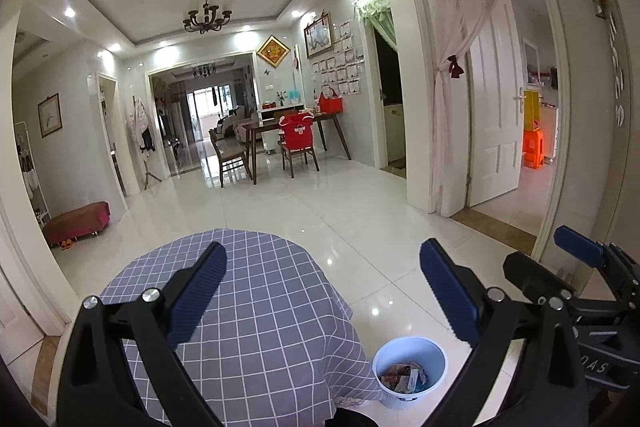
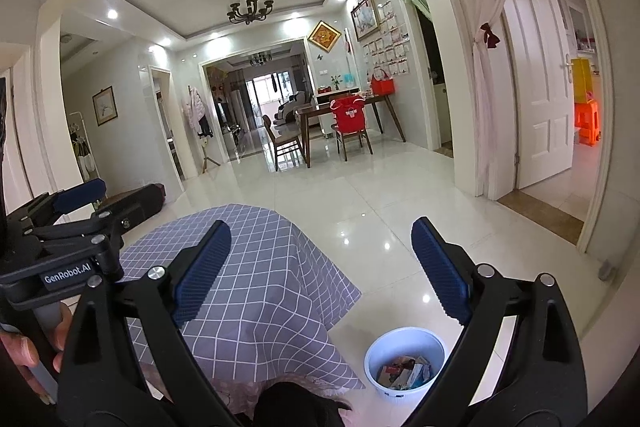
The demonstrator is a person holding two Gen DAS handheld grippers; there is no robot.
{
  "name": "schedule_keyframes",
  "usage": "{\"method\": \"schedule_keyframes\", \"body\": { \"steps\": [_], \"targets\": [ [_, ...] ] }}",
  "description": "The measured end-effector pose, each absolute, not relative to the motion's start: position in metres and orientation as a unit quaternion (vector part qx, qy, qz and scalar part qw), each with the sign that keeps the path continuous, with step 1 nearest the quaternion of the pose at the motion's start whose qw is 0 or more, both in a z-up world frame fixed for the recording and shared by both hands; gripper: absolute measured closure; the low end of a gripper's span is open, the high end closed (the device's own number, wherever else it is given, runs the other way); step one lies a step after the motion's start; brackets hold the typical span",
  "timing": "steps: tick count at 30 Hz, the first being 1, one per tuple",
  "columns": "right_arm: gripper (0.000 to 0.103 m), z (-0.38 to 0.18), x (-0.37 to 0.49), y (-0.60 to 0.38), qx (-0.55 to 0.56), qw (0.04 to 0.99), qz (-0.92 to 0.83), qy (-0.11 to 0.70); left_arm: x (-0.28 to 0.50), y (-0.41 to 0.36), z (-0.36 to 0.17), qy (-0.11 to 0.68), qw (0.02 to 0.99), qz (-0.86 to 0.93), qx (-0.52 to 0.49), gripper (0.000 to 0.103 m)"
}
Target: Collect trash
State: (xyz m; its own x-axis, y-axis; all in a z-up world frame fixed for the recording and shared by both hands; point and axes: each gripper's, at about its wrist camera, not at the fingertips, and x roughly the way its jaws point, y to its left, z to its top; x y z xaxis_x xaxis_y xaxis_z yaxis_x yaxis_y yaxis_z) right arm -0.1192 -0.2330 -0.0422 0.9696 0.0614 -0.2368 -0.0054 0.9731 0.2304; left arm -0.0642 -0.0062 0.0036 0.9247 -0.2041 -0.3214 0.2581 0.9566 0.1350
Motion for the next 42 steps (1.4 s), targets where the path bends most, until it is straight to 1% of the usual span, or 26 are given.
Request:
{"method": "schedule_keyframes", "body": {
  "steps": [42],
  "targets": [
    [0.012, -0.0431, -0.1129, -0.2351, 0.123, 0.984, 0.031, 0.122, -0.0698, 0.0002, 0.0062, 0.141, 0.979, -0.103, 0.102, 0.008]
  ]
}}
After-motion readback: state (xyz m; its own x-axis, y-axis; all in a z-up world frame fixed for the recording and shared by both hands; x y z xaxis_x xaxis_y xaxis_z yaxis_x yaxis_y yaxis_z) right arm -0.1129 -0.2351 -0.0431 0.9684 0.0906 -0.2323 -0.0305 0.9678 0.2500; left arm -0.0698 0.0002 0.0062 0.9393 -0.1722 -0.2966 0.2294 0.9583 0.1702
